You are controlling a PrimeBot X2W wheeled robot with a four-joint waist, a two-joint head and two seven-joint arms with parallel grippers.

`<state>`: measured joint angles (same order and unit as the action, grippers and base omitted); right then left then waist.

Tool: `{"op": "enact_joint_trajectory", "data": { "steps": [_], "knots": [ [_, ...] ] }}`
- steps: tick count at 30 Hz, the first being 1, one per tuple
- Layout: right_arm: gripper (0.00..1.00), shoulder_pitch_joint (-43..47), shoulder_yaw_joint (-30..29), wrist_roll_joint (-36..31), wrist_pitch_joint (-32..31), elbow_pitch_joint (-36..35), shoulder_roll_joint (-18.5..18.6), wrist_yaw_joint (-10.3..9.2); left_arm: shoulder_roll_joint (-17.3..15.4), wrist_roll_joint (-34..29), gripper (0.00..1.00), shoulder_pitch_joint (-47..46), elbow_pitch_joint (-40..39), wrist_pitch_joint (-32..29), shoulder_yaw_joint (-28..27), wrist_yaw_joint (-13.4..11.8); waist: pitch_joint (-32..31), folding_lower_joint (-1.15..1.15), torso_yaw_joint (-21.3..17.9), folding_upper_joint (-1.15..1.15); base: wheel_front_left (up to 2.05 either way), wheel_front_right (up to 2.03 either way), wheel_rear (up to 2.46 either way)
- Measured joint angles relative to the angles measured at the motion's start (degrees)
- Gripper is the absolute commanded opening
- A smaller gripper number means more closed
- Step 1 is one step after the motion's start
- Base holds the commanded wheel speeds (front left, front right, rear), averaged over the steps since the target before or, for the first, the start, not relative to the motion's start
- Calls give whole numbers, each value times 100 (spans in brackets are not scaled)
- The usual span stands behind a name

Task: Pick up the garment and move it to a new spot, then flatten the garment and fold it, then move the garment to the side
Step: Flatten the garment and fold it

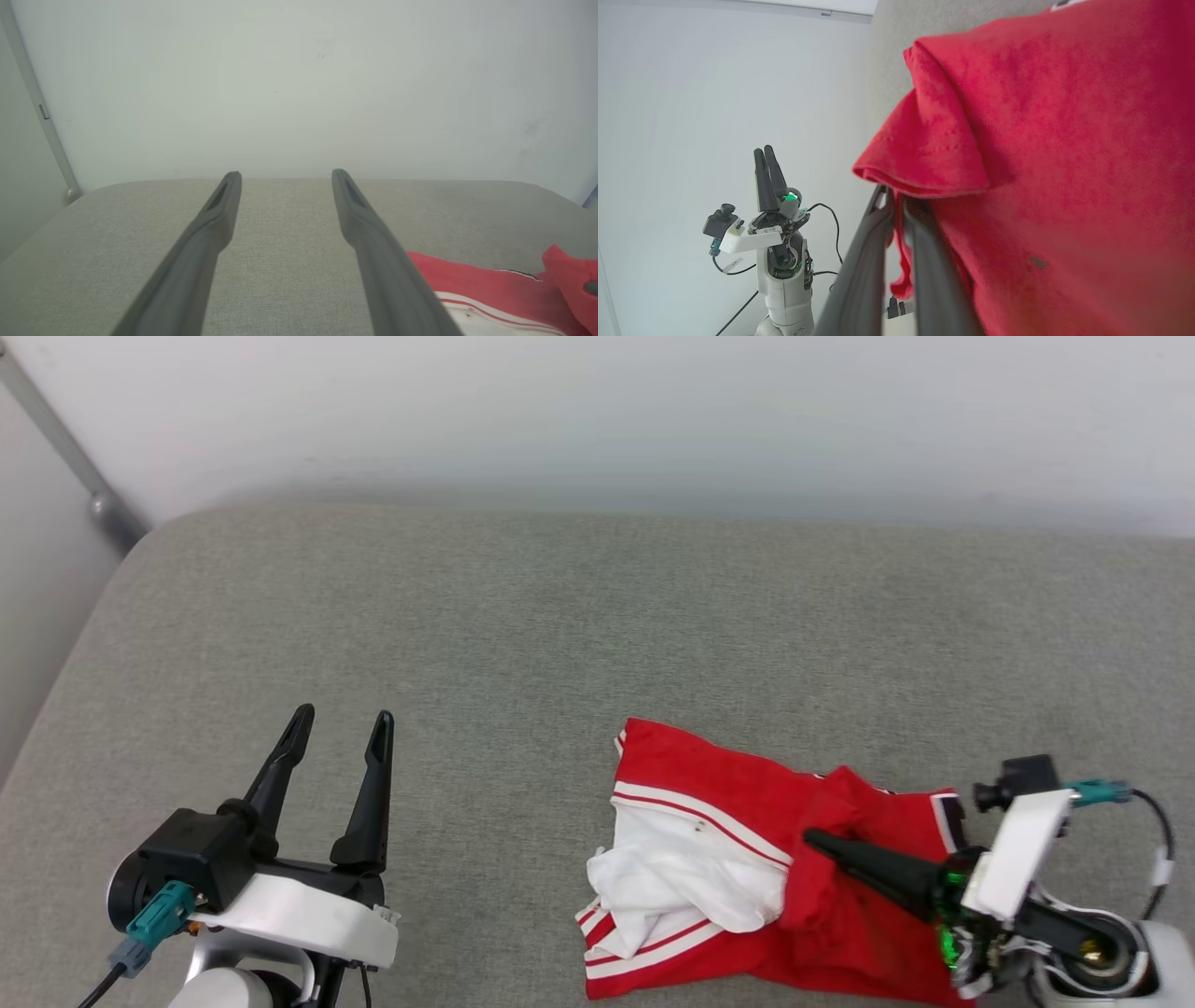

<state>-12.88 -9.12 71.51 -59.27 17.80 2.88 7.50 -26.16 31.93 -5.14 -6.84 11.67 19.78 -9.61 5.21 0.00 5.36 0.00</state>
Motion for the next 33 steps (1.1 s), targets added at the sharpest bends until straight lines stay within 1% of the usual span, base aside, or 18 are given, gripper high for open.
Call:
{"op": "enact_joint_trajectory", "data": {
  "steps": [5, 10, 13, 14, 15, 16, 21, 23, 25, 29, 33],
  "knots": [
    [0, -162, 906, 465, 587, 223, 2, 0, 34, 19, 100, -9, 51, 1, 38, 4, -9, 0, 176, 0, 0, 0, 0],
    [0, -459, 1723, 464, 1148, 460, 1, 0, 81, 44, 100, -101, 98, 10, 76, 54, 64, 0, 324, 0, 0, 0, 0],
    [0, -629, 2117, 308, 1543, 655, 1, 0, 115, 54, 100, -153, 146, 31, 82, 80, 145, 0, 387, 0, 0, 0, 0],
    [20, -691, 2247, 178, 1648, 737, 1, 0, 123, 58, 100, -173, 164, 42, 80, 89, 171, 0, 403, 0, 0, 0, 0],
    [49, -734, 2361, 40, 1761, 810, 1, 0, 134, 60, 100, -197, 181, 59, 77, 96, 193, 0, 415, 0, 0, 0, 0],
    [100, -770, 2455, -80, 1883, 888, 0, 0, 145, 66, 100, -219, 209, 62, 77, 97, 213, 0, 423, 0, 0, 0, 0],
    [100, -876, 2821, -307, 2131, 1055, 0, 0, 157, 104, 100, -225, 346, 90, 76, 105, 209, 0, 401, 0, 0, 0, 0],
    [100, -925, 2909, -382, 2225, 939, 30, 0, 155, 104, 100, -225, 372, 96, 69, 104, 177, 0, 367, 0, 0, 0, 0],
    [100, -954, 3034, -547, 2337, 705, 147, 0, 152, 104, 100, -224, 394, 110, 73, 103, 142, 0, 326, 0, 0, 0, 0],
    [100, -928, 3285, -1237, 2824, 116, 679, 0, 144, 111, 100, -211, 417, 114, 56, 87, 68, 0, 207, 0, 0, 0, 0],
    [100, -622, 3114, -2213, 3417, -163, 1245, 0, 135, 144, 100, -80, 441, 125, 31, 42, -34, 0, 48, 0, 0, 0, 0]
  ]
}}
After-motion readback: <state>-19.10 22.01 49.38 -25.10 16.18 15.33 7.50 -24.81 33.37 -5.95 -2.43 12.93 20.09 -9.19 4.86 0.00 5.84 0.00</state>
